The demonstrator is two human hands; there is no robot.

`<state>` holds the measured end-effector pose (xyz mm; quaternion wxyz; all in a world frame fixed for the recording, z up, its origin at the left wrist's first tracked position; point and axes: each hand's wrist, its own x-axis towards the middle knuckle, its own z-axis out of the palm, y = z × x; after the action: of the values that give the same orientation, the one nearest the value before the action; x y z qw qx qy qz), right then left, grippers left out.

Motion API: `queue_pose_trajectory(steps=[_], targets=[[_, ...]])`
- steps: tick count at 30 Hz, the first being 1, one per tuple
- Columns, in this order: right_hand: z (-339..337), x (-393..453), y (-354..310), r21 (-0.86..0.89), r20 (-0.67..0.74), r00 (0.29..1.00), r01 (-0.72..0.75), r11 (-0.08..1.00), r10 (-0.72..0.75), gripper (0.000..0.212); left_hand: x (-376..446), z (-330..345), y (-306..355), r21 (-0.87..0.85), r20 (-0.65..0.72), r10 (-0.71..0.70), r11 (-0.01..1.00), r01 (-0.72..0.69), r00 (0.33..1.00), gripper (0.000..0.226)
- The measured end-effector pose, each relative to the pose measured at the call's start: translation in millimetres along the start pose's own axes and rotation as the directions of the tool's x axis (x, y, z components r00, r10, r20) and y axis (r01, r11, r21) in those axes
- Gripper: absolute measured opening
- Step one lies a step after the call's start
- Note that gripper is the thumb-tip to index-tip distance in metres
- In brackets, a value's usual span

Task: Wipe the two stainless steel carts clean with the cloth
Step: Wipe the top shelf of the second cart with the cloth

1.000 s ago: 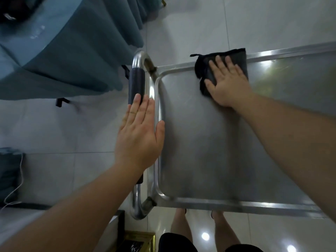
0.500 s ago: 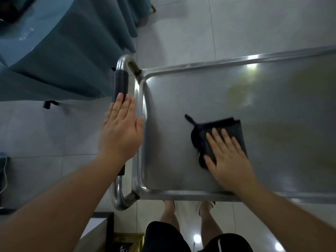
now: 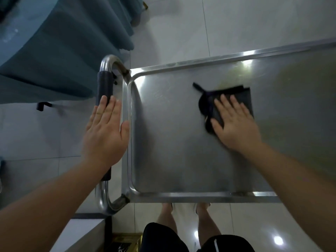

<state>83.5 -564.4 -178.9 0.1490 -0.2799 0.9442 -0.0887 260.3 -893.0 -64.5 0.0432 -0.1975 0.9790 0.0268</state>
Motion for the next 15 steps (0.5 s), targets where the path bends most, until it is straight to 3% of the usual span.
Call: queue_pose_trajectory(steps=[7,11,15], targets=[[-34.1,141.8,12.8,0.011,0.105,0.993,-0.061,0.998,0.059,0.079,0.4,3.2,-1.9,0.014,-0.012,-0.01,1.0,0.01,1.0,0.066],[-31.9,123.7,9.6,0.01,0.109,0.992,-0.06,0.998,0.058,0.079,0.7,3.8,-2.7,0.014,-0.003,-0.016,1.0,0.016,1.0,0.065],[-17.9,41.7,4.6,0.011,0.091,0.996,-0.027,1.0,0.026,0.079,1.8,2.5,-1.1,0.018,0.005,-0.014,1.0,0.014,1.0,0.066]])
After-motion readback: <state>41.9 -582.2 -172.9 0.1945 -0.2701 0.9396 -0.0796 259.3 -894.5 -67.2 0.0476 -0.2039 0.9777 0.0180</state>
